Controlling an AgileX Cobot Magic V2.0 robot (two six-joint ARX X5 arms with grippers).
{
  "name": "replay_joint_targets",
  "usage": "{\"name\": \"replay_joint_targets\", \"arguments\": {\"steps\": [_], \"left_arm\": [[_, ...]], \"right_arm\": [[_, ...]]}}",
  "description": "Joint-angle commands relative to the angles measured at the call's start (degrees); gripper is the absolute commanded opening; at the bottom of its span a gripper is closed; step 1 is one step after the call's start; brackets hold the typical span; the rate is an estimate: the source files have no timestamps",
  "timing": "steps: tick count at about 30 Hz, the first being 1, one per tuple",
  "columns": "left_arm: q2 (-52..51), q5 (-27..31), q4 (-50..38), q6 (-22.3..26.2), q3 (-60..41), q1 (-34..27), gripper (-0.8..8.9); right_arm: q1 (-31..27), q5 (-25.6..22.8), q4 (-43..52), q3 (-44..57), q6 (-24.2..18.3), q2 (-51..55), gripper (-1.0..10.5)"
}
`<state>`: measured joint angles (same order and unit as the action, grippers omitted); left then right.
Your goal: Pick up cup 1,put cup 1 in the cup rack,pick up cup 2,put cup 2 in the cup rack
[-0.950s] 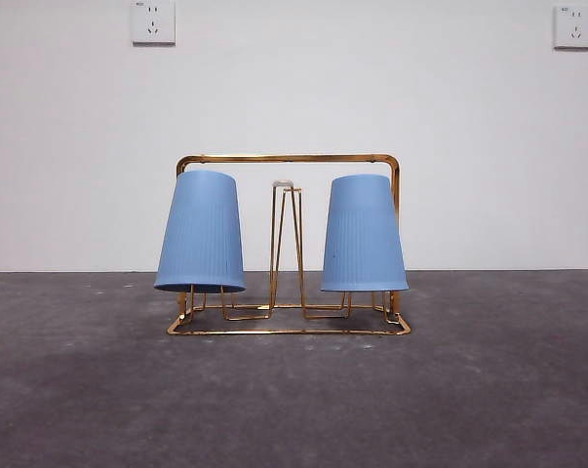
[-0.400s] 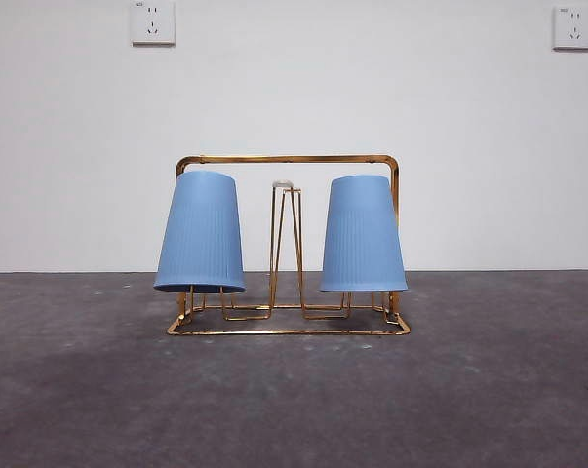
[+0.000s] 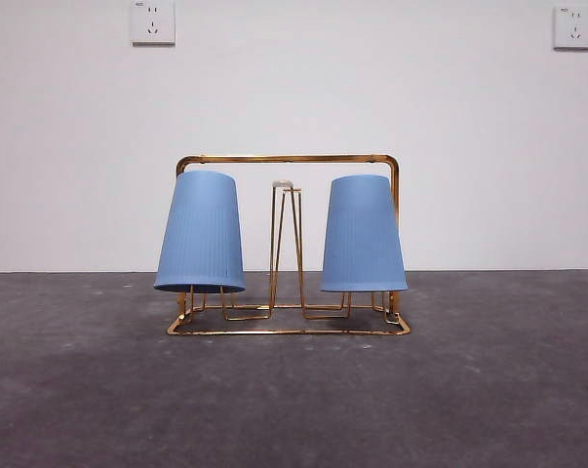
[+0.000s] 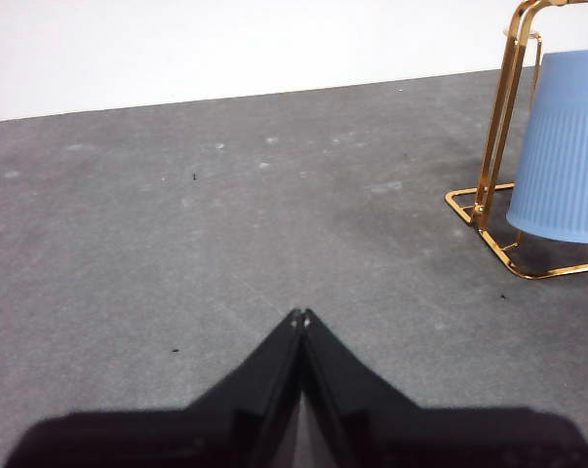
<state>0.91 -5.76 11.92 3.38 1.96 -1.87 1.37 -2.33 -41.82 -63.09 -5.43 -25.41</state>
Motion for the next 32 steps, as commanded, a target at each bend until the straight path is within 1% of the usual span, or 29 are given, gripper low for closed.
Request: {"name": "replay_joint_targets", "arguments": {"steps": [1,8,12,15,17,23,25,28,32], "left_arm": [[0.0,-0.3,-0.4,-0.3,-0.7,-0.2,-0.03],[0.0,-0.3,-0.4,-0.3,-0.7,-0.2,-0.03],[0.0,-0.3,-0.4,-0.3,-0.7,-0.2,-0.03],[0.0,-0.3,-0.4,-0.3,-0.7,-0.2,-0.03],[0.0,-0.3,-0.4,-0.3,-0.7,-0.2,-0.03],[0.0,-0.3,-0.4,-0.3,-0.7,-0.2,-0.03],[0.0,-0.3,-0.4,-0.3,-0.7,-0.2,-0.03],[0.0,-0.3,-0.4,-0.3,-0.7,-0.2,-0.03],[0.0,-0.3,-0.4,-0.3,-0.7,-0.2,-0.03]], "right_arm": [[-1.9,1.4,6.6,8.3,-0.6,3.0,0.0],[-2.5,1.5,21.8,29.2,1.0,9.6,0.0],[-2.5,1.5,27.6,39.4,1.4,13.9,0.0],[-2.5,1.4,31.4,46.1,2.8,17.5,0.0],[-2.5,1.4,32.5,50.0,3.9,20.0,0.0],[-2.5,1.4,32.5,58.2,4.0,25.0,0.0],[-2.5,1.5,32.7,60.1,4.3,25.0,0.0],[-2.5,1.5,31.4,62.3,5.5,25.0,0.0],[-2.5,1.3,31.3,62.3,5.2,25.0,0.0]]}}
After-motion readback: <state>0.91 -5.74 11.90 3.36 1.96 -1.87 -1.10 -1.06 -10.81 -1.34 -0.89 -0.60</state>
